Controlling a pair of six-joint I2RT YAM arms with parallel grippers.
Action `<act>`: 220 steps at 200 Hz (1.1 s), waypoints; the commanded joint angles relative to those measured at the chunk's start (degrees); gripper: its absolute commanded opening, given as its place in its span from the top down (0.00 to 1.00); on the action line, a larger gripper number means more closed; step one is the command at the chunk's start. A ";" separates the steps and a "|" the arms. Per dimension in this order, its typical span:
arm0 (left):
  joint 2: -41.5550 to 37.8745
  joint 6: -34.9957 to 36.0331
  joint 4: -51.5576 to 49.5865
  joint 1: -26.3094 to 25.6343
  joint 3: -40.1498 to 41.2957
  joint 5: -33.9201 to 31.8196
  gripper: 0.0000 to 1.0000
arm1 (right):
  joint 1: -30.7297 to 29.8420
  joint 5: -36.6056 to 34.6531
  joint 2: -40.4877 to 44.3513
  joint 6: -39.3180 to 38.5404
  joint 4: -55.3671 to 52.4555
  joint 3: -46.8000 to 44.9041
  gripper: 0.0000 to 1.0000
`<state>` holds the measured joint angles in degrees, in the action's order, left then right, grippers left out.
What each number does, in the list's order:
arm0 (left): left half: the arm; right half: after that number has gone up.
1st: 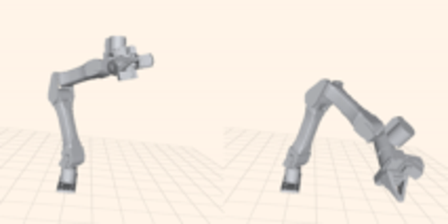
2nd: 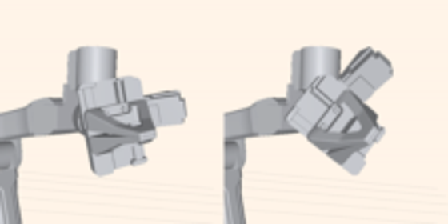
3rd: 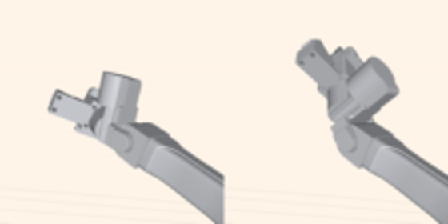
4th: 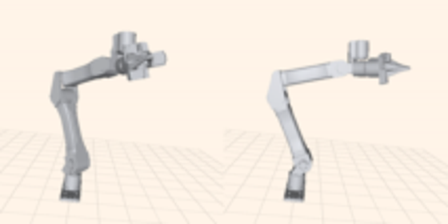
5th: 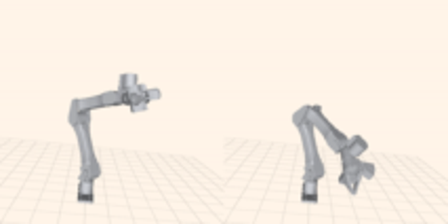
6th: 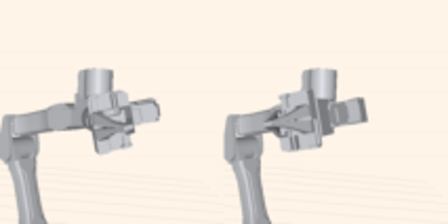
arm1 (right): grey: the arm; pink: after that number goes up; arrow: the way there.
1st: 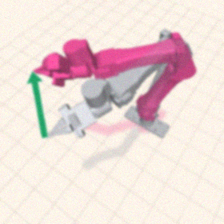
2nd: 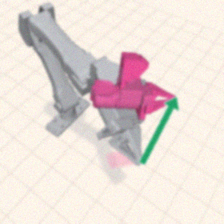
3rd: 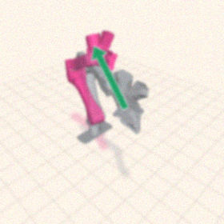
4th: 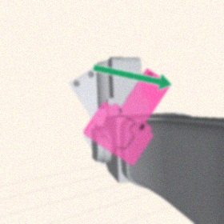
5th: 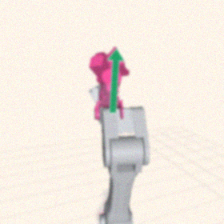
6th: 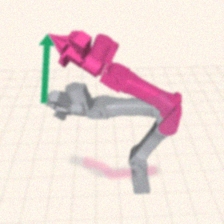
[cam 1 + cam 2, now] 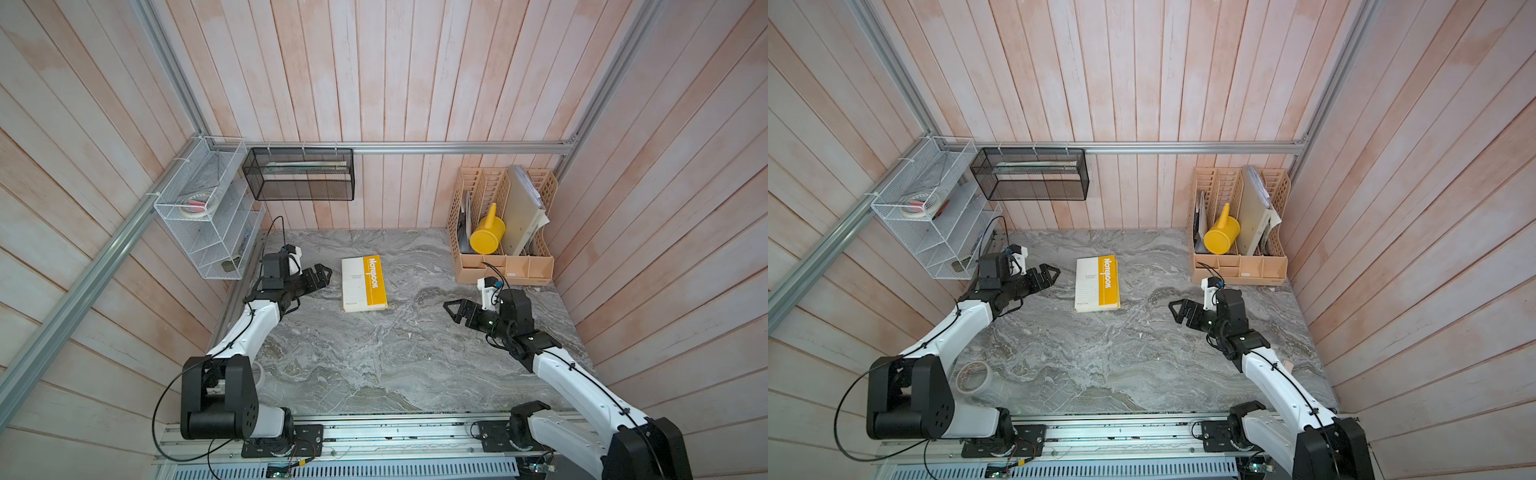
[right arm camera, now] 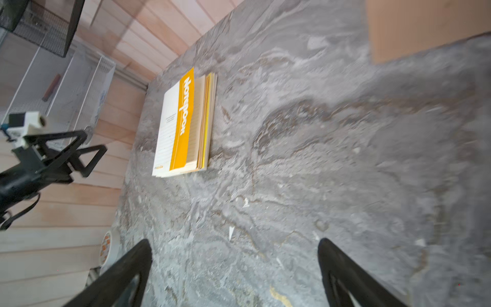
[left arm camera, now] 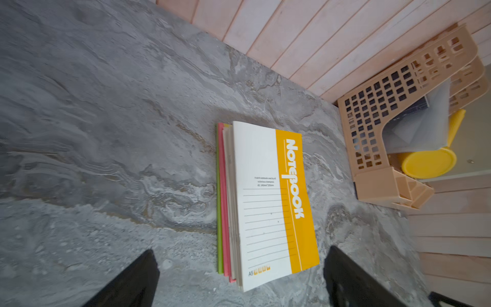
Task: Close the notebook
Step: Adjust the notebook at the center of the board, then reset both arms
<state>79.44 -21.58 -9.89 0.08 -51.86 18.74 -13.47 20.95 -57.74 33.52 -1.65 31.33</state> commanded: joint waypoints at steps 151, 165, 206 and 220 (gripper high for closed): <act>0.59 18.79 69.65 -0.19 37.12 -26.82 0.00 | 7.25 -36.23 -1.91 -28.44 55.76 -27.06 0.02; 5.51 18.80 78.48 0.20 39.18 -25.99 0.00 | 7.85 -36.11 -6.57 -29.84 64.51 -28.23 0.02; 11.31 19.31 96.02 0.29 45.40 -25.33 0.00 | 11.61 -31.16 -22.88 -33.18 85.79 -28.03 0.02; 10.35 18.31 92.35 0.56 44.17 -26.39 0.00 | 13.20 -29.18 -30.68 -32.12 91.62 -27.13 0.02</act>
<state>90.61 -3.62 76.01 0.12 -6.39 -7.05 -2.48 -11.29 -79.20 1.87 72.88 2.92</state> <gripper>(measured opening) 0.998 0.983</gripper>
